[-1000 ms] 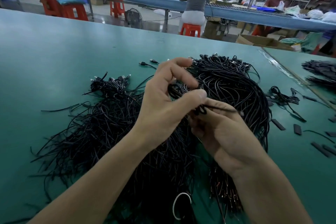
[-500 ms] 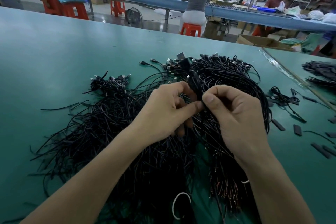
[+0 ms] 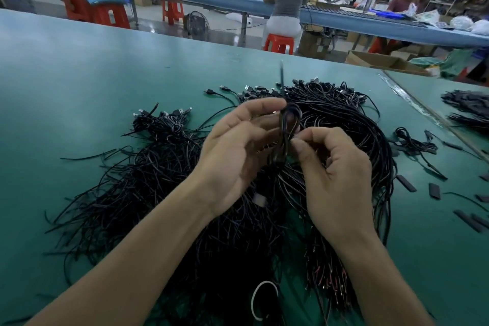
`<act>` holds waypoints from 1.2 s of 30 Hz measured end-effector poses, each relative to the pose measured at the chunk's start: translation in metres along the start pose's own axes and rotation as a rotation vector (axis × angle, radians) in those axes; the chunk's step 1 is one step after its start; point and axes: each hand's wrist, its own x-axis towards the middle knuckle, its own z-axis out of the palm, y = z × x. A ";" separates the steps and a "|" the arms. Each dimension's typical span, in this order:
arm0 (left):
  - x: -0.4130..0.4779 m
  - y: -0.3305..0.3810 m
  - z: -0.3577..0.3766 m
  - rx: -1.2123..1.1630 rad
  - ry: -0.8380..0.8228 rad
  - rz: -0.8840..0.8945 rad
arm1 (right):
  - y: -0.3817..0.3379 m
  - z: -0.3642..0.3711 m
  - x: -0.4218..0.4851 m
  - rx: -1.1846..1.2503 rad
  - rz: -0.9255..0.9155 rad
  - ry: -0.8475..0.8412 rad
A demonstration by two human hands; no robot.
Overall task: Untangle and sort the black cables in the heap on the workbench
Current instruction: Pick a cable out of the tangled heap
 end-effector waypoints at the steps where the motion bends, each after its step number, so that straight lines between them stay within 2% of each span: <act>1: 0.001 0.003 -0.001 -0.042 -0.012 -0.002 | 0.001 0.000 0.000 0.058 0.051 -0.014; 3: 0.002 0.008 -0.003 -0.054 -0.041 -0.006 | 0.002 0.001 0.001 0.163 0.127 -0.052; 6: 0.001 0.007 -0.003 0.052 0.010 0.034 | 0.000 0.005 0.002 0.276 0.176 -0.106; 9: -0.001 0.000 -0.003 0.283 0.005 0.152 | -0.001 0.004 0.003 0.409 0.255 -0.123; 11: -0.002 0.000 -0.006 0.522 0.028 0.198 | 0.002 0.000 0.004 0.464 0.314 -0.109; 14: -0.001 -0.001 -0.012 0.824 0.117 0.135 | 0.003 -0.003 0.005 0.545 0.360 -0.111; 17: 0.000 -0.005 -0.013 0.886 0.058 0.008 | 0.002 -0.004 0.005 0.592 0.376 -0.151; 19: 0.000 -0.005 -0.013 0.886 -0.029 -0.005 | 0.003 -0.003 0.005 0.624 0.434 -0.170; 21: 0.001 -0.003 -0.017 0.971 -0.065 0.062 | 0.006 -0.001 0.004 0.675 0.546 -0.185; 25: 0.001 0.001 -0.028 1.535 -0.005 0.356 | 0.009 0.005 0.004 0.916 0.867 -0.276; 27: 0.002 0.005 -0.031 1.655 -0.002 0.378 | 0.010 0.006 0.004 1.033 0.958 -0.282; 28: 0.002 0.006 -0.031 1.649 -0.007 0.349 | 0.012 0.006 0.004 1.026 0.943 -0.270; 30: 0.005 0.008 -0.037 1.575 0.043 0.223 | 0.018 0.004 0.003 0.782 0.828 -0.209; 33: 0.019 0.010 -0.062 1.389 0.300 0.078 | 0.037 -0.008 0.002 -0.001 0.511 -0.103; 35: 0.031 0.014 -0.090 1.302 0.457 0.037 | 0.048 -0.015 0.000 -0.399 0.388 -0.171; 36: 0.037 0.016 -0.106 1.243 0.534 0.013 | 0.051 -0.015 0.000 -0.508 0.382 -0.216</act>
